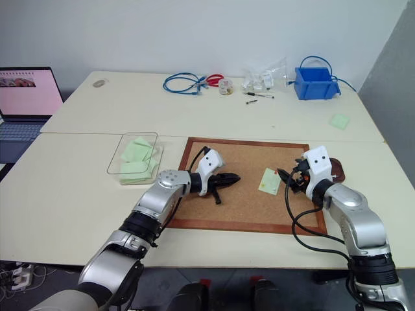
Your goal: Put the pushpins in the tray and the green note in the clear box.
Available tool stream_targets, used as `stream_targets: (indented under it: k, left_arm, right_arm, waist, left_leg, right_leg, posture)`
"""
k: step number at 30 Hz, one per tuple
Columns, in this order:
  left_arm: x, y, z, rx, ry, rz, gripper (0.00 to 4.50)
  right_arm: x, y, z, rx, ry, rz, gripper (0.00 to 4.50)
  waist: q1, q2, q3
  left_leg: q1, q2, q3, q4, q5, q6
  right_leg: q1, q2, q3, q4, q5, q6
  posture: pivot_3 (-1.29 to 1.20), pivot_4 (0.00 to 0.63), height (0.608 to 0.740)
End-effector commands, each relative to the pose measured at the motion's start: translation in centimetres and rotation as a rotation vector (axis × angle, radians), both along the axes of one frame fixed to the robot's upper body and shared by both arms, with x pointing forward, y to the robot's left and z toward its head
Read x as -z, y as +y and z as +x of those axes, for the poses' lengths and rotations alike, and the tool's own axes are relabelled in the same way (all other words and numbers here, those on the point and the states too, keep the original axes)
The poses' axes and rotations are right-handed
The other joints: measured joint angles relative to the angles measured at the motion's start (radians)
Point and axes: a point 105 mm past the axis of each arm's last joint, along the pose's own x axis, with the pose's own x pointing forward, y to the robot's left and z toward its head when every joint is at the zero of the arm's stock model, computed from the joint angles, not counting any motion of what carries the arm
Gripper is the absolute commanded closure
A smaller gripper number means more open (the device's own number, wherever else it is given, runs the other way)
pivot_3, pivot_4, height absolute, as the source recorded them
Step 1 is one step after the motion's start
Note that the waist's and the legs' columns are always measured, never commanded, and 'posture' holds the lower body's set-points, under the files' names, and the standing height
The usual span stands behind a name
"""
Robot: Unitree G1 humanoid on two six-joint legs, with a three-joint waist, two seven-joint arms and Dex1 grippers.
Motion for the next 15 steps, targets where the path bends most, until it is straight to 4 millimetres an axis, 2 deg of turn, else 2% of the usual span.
stream_targets:
  k: [1, 6, 15]
  left_arm:
    - [2.8, 0.4, -0.6, 0.002, 0.052, 0.093, 4.45]
    - [3.3, 0.8, -1.0, 0.009, 0.073, 0.104, 4.45]
    - [3.2, 1.1, -0.7, 0.009, 0.064, 0.116, 4.45]
  right_arm:
    - [-0.8, 0.5, 0.8, -0.005, -0.053, 0.003, 0.91]
    - [0.5, 1.4, 0.9, -0.034, -0.033, 0.003, 0.91]
    - [1.5, 1.9, 1.5, -0.047, -0.019, 0.006, 0.91]
  waist:
    - [0.0, 0.001, -0.001]
    - [0.0, 0.003, -0.003]
    - [-0.001, 0.005, -0.005]
  left_leg:
    - [0.0, 0.0, 0.0, 0.0, 0.0, 0.0]
    - [0.001, 0.0, 0.0, 0.0, 0.0, 0.0]
    - [0.001, 0.0, 0.0, 0.0, 0.0, 0.0]
  right_leg:
    - [0.0, 0.0, 0.0, 0.0, 0.0, 0.0]
    - [0.001, 0.0, 0.0, 0.0, 0.0, 0.0]
    - [0.001, 0.0, 0.0, 0.001, 0.0, 0.0]
  posture:
    - [0.0, 0.15, 0.74]
    - [0.0, 0.15, 0.74]
    - [0.0, 0.15, 0.74]
